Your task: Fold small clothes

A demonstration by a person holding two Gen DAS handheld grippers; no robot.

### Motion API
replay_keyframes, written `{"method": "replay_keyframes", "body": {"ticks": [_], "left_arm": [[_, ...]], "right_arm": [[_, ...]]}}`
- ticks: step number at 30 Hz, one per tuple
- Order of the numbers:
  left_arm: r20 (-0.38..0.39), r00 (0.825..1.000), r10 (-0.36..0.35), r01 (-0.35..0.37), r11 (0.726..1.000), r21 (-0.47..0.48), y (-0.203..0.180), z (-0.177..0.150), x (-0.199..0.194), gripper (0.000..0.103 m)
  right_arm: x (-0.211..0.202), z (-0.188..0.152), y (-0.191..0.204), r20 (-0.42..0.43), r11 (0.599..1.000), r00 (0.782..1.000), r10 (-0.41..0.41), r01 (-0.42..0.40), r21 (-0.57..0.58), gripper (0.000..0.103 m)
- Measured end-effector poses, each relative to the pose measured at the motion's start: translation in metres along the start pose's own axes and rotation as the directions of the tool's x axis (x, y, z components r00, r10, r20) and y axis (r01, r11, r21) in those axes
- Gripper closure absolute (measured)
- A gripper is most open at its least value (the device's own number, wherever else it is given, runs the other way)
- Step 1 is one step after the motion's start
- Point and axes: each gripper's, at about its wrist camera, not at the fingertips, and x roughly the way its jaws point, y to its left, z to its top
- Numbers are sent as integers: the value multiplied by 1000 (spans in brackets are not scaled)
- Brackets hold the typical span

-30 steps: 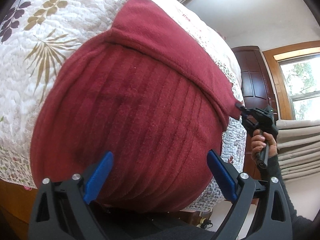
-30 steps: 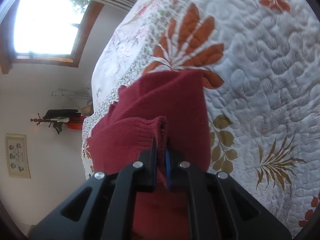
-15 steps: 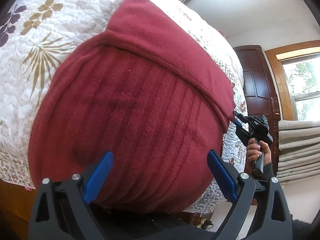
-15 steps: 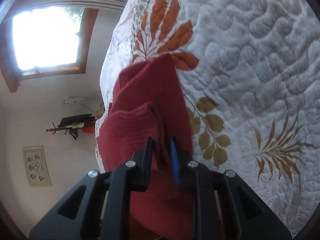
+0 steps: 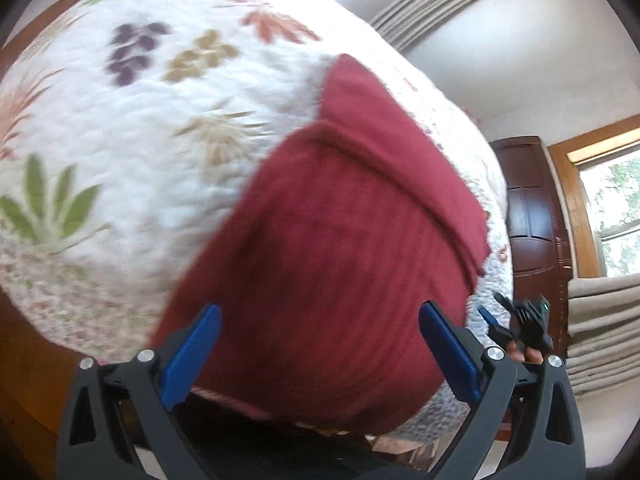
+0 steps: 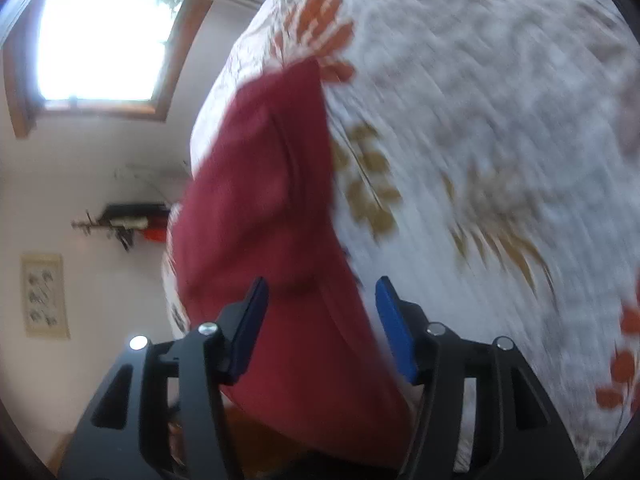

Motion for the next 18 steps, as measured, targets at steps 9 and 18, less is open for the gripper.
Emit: {"method": "replay_keyframes", "body": {"ticks": [9, 18], "left_arm": [[-194, 980, -32, 37, 999, 26, 104, -8, 42, 4], [-339, 937, -84, 143, 978, 154, 123, -24, 84, 4]], "right_arm": [[-22, -133, -43, -3, 997, 999, -53, 54, 55, 33], [-7, -222, -64, -44, 984, 992, -120, 125, 126, 33]]}}
